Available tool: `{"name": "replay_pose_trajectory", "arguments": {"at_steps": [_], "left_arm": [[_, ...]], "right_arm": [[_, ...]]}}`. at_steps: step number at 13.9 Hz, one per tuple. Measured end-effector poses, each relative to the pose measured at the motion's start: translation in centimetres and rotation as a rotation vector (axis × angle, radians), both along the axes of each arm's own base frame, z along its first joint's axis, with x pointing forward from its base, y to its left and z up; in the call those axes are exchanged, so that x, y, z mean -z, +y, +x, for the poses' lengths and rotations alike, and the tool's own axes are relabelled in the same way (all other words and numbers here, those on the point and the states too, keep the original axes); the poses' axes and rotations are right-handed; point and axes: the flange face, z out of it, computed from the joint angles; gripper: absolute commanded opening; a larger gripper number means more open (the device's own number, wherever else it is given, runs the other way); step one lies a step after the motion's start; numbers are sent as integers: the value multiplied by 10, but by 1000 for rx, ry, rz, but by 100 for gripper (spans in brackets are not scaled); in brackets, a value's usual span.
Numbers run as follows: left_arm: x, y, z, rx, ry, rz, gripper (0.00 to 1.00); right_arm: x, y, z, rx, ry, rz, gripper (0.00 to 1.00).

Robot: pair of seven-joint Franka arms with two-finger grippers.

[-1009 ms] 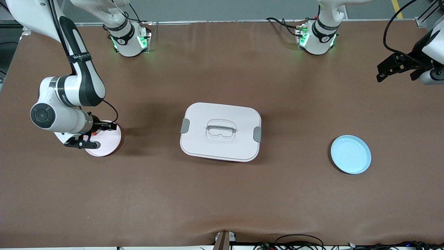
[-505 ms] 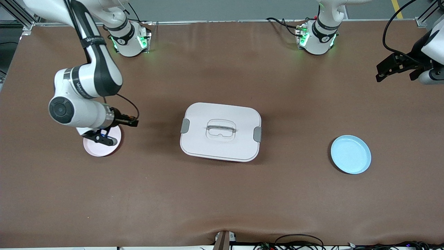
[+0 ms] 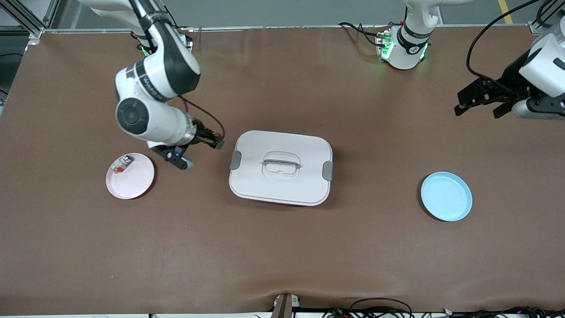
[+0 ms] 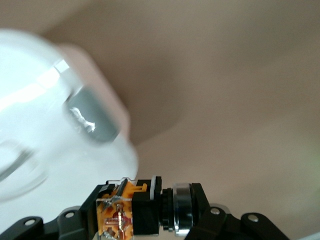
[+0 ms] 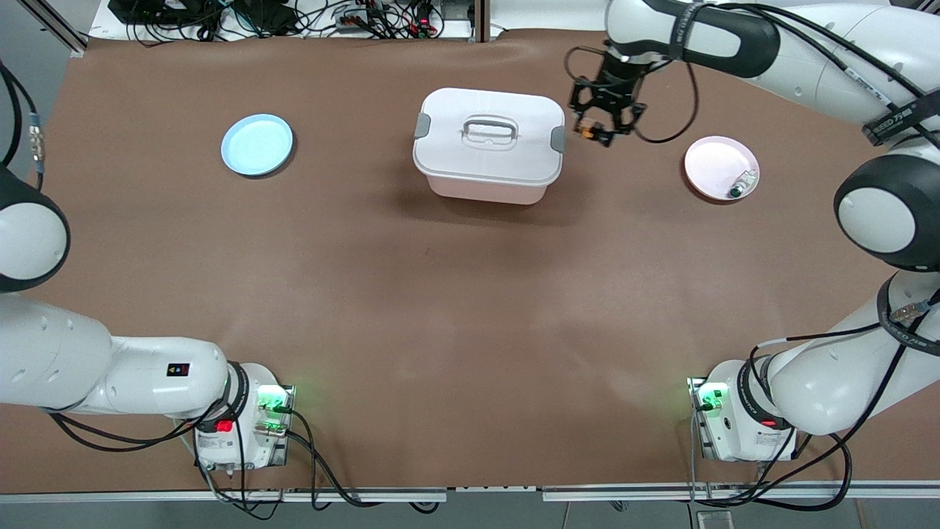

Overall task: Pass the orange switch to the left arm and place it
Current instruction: 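Lift the switch over the box with the right gripper while the left gripper approaches, then close the left gripper on the switch held by the right gripper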

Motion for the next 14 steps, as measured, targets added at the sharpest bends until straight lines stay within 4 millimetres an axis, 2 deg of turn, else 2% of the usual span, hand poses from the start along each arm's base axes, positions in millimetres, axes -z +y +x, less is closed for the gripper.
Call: {"name": "replay_pose_trajectory", "arguments": {"at_steps": [2, 5, 10, 14], "left_arm": [[15, -22, 7, 15, -17, -74, 100], [39, -66, 8, 41, -45, -178, 100], [79, -135, -3, 28, -73, -371, 100], [105, -165, -23, -26, -68, -478, 100]], "right_arm": [[-21, 34, -9, 73, 18, 53, 23], [-44, 67, -13, 175, 46, 144, 23], [-45, 108, -15, 354, 38, 211, 23], [-58, 142, -26, 445, 32, 242, 23]]}}
